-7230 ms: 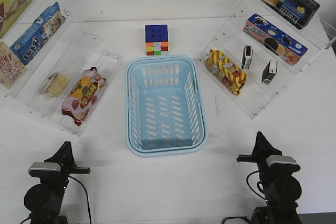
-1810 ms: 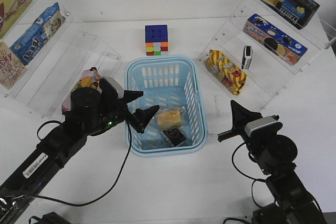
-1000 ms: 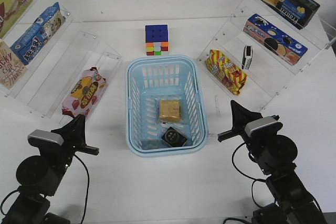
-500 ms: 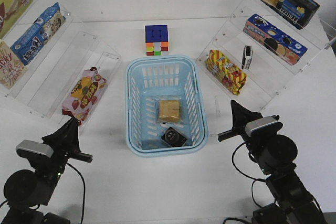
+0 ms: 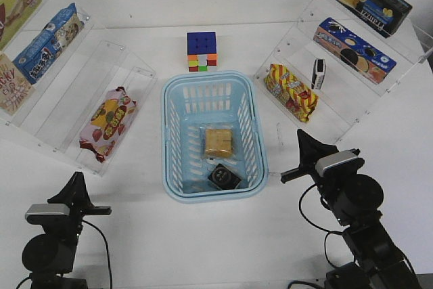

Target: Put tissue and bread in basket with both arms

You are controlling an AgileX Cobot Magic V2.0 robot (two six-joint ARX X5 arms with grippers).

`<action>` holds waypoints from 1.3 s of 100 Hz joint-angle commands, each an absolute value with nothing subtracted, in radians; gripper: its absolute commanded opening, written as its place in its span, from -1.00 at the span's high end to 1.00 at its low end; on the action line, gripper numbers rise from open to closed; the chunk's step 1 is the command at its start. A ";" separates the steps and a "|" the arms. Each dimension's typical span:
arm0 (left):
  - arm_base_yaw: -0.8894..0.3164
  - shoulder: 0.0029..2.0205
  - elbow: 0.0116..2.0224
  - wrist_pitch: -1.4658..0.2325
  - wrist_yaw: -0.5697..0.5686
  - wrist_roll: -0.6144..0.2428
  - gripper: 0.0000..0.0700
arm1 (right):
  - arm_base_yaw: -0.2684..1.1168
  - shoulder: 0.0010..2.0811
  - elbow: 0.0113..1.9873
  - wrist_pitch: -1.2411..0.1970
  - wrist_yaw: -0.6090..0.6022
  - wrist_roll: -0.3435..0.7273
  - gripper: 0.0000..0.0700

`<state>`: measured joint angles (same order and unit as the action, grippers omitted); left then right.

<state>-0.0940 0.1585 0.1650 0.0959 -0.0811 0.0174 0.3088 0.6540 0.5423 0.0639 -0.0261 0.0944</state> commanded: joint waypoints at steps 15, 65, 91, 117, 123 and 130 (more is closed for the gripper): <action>-0.063 0.051 0.041 0.106 -0.014 0.026 1.00 | 0.315 0.655 0.552 0.074 -0.026 0.104 1.00; -0.057 0.004 0.014 0.001 -0.029 0.017 1.00 | 0.315 0.655 0.552 0.075 -0.026 0.104 1.00; -0.057 0.004 0.014 0.001 -0.029 0.017 1.00 | 0.315 0.655 0.552 0.074 -0.026 0.104 1.00; -0.057 0.004 0.014 0.001 -0.029 0.017 1.00 | 0.315 0.655 0.551 0.074 -0.025 0.087 1.00; -0.057 0.004 0.014 0.001 -0.029 0.017 1.00 | 0.306 0.645 0.544 0.070 -0.010 0.029 1.00; -0.057 0.004 0.014 0.001 -0.029 0.017 1.00 | 0.285 0.606 0.508 0.068 0.000 -0.047 1.00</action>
<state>-0.0566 0.0055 0.0338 -0.0101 -0.0269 0.0124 0.2974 0.6384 0.5354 0.0612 -0.0055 0.0536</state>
